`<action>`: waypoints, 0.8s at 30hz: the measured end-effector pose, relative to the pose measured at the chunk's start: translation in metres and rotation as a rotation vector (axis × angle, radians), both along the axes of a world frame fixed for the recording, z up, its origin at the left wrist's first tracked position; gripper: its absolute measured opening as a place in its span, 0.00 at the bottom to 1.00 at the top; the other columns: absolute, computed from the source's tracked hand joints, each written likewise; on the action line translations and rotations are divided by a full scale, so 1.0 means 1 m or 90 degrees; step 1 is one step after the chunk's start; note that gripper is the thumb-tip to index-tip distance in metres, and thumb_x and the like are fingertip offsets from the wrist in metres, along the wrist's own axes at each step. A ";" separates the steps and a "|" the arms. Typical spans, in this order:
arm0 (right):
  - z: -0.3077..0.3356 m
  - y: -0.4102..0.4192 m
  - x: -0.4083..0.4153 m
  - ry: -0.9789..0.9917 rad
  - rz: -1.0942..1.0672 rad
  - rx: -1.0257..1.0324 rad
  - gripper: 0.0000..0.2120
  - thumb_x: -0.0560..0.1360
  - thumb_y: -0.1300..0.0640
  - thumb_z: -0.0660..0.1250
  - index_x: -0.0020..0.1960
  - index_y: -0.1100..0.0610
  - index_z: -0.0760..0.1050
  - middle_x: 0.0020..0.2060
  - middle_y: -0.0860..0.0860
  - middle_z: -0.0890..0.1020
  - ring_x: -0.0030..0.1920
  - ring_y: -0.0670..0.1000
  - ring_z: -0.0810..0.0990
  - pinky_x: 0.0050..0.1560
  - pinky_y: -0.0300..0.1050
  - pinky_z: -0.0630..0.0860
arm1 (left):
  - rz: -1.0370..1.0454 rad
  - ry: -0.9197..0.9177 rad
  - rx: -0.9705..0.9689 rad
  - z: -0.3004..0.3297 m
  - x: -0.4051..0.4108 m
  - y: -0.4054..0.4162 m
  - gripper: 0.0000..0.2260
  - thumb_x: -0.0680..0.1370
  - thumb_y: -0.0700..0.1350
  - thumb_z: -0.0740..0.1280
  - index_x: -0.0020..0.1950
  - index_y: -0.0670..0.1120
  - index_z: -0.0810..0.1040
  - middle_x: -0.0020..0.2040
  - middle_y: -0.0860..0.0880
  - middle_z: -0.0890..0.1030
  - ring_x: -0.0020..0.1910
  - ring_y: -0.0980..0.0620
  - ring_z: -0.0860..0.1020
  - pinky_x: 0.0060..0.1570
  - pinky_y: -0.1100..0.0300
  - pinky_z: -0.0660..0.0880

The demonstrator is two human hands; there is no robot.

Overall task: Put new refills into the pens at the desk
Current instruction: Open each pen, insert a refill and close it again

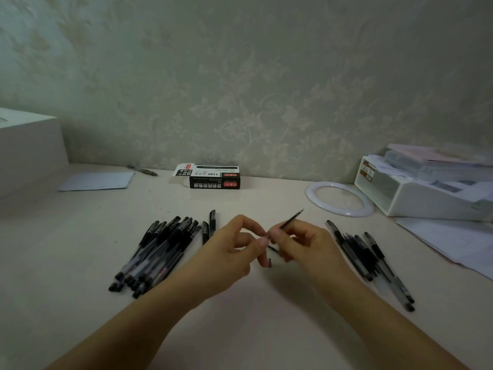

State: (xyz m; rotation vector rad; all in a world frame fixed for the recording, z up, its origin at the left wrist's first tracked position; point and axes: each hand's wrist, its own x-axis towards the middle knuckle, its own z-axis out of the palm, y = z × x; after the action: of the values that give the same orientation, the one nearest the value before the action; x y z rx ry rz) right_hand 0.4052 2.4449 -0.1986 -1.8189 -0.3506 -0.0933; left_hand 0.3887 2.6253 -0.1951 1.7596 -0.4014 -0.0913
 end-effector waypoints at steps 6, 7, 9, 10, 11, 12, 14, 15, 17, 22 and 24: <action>-0.003 -0.004 0.001 -0.117 0.012 -0.202 0.16 0.71 0.34 0.64 0.49 0.41 0.81 0.43 0.40 0.82 0.42 0.42 0.79 0.44 0.34 0.77 | 0.029 -0.020 -0.015 0.000 0.003 0.004 0.05 0.79 0.53 0.64 0.54 0.59 0.72 0.38 0.50 0.82 0.28 0.56 0.71 0.27 0.69 0.68; -0.004 -0.006 0.002 -0.135 -0.004 -0.252 0.14 0.71 0.36 0.67 0.51 0.42 0.81 0.42 0.40 0.81 0.43 0.41 0.78 0.44 0.32 0.76 | 0.032 -0.023 -0.012 0.001 0.004 0.005 0.05 0.79 0.52 0.63 0.54 0.60 0.72 0.38 0.50 0.82 0.28 0.56 0.71 0.27 0.69 0.68; -0.007 -0.008 0.003 -0.159 -0.016 -0.351 0.11 0.72 0.43 0.71 0.52 0.45 0.80 0.42 0.41 0.79 0.44 0.39 0.76 0.45 0.30 0.73 | 0.033 -0.028 -0.005 0.001 0.004 0.005 0.05 0.80 0.52 0.63 0.55 0.61 0.72 0.38 0.51 0.82 0.28 0.55 0.70 0.27 0.69 0.68; -0.009 -0.008 0.004 -0.168 -0.013 -0.386 0.10 0.73 0.45 0.73 0.52 0.46 0.80 0.42 0.41 0.78 0.44 0.39 0.75 0.45 0.29 0.72 | 0.031 -0.030 -0.005 0.001 0.004 0.005 0.06 0.80 0.51 0.62 0.55 0.60 0.73 0.38 0.51 0.81 0.28 0.54 0.69 0.27 0.68 0.68; -0.011 -0.008 0.004 -0.174 -0.008 -0.411 0.09 0.73 0.47 0.73 0.52 0.47 0.80 0.41 0.42 0.77 0.44 0.39 0.75 0.46 0.28 0.71 | 0.030 -0.032 -0.003 0.001 0.003 0.005 0.06 0.80 0.51 0.62 0.55 0.60 0.74 0.38 0.51 0.81 0.28 0.53 0.69 0.27 0.68 0.68; -0.012 -0.007 0.004 -0.177 -0.005 -0.428 0.07 0.73 0.48 0.73 0.50 0.48 0.81 0.41 0.42 0.78 0.43 0.39 0.75 0.46 0.27 0.70 | 0.029 -0.035 0.001 0.002 0.003 0.005 0.06 0.80 0.50 0.62 0.55 0.60 0.74 0.37 0.51 0.81 0.28 0.53 0.69 0.27 0.68 0.68; -0.014 -0.007 0.004 -0.178 0.000 -0.439 0.04 0.74 0.51 0.72 0.48 0.49 0.82 0.40 0.43 0.79 0.43 0.39 0.76 0.46 0.28 0.70 | 0.031 -0.040 0.017 0.002 0.003 0.004 0.06 0.81 0.50 0.62 0.53 0.59 0.76 0.37 0.51 0.81 0.27 0.55 0.69 0.26 0.69 0.67; -0.014 -0.007 0.004 -0.174 -0.004 -0.423 0.03 0.75 0.52 0.71 0.47 0.50 0.82 0.40 0.43 0.80 0.43 0.39 0.77 0.45 0.29 0.71 | 0.034 -0.042 0.030 0.002 0.003 0.004 0.06 0.81 0.50 0.62 0.52 0.60 0.77 0.37 0.52 0.81 0.26 0.56 0.69 0.26 0.70 0.67; -0.012 -0.008 0.004 -0.139 -0.037 -0.315 0.01 0.76 0.55 0.71 0.45 0.49 0.80 0.38 0.43 0.82 0.41 0.40 0.79 0.44 0.30 0.74 | 0.043 -0.043 0.072 0.000 0.004 0.005 0.06 0.81 0.50 0.62 0.51 0.60 0.77 0.37 0.52 0.81 0.25 0.59 0.70 0.26 0.70 0.67; 0.000 -0.010 0.006 0.004 -0.038 0.054 0.01 0.76 0.62 0.70 0.46 0.57 0.80 0.37 0.53 0.85 0.35 0.46 0.82 0.39 0.35 0.78 | 0.032 -0.037 0.115 -0.003 0.004 0.005 0.06 0.80 0.50 0.62 0.48 0.60 0.77 0.36 0.53 0.81 0.25 0.59 0.71 0.26 0.69 0.68; 0.000 -0.008 0.005 0.007 0.001 0.054 0.02 0.76 0.63 0.70 0.47 0.58 0.80 0.37 0.54 0.85 0.35 0.46 0.82 0.40 0.35 0.78 | 0.022 -0.037 0.107 -0.003 0.004 0.004 0.05 0.80 0.50 0.63 0.48 0.59 0.77 0.36 0.52 0.81 0.25 0.59 0.71 0.25 0.68 0.68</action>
State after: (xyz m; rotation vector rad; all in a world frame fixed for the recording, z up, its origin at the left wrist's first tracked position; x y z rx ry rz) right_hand 0.4103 2.4366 -0.1991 -1.7353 -0.3355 -0.0957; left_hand 0.3923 2.6296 -0.1984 1.9375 -0.4157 -0.0508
